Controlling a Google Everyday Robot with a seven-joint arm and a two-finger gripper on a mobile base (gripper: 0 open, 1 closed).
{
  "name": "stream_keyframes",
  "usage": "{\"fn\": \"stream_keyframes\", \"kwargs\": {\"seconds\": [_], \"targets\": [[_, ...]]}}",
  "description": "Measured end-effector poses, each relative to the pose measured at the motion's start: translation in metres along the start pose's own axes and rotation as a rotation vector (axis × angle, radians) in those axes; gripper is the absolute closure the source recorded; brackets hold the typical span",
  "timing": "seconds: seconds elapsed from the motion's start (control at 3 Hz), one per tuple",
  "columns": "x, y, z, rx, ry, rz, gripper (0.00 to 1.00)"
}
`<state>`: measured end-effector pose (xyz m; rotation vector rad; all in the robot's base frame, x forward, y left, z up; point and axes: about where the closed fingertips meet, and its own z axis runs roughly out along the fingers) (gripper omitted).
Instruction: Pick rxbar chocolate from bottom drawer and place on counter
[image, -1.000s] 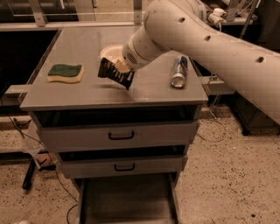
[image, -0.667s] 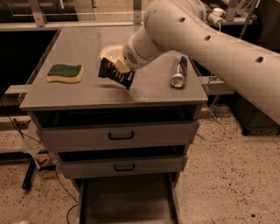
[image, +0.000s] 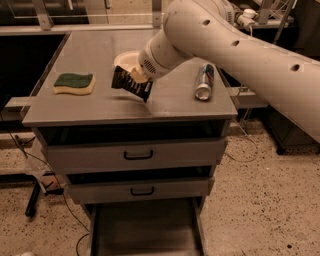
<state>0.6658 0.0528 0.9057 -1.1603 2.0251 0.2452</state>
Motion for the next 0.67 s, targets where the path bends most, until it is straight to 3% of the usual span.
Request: {"fn": "stream_keyframes", "kwargs": {"seconds": [0.33,0.67], "targets": [[0.0,0.0,0.0,0.0,0.0,0.0,0.11],[0.0,0.0,0.0,0.0,0.0,0.0,0.0]]}}
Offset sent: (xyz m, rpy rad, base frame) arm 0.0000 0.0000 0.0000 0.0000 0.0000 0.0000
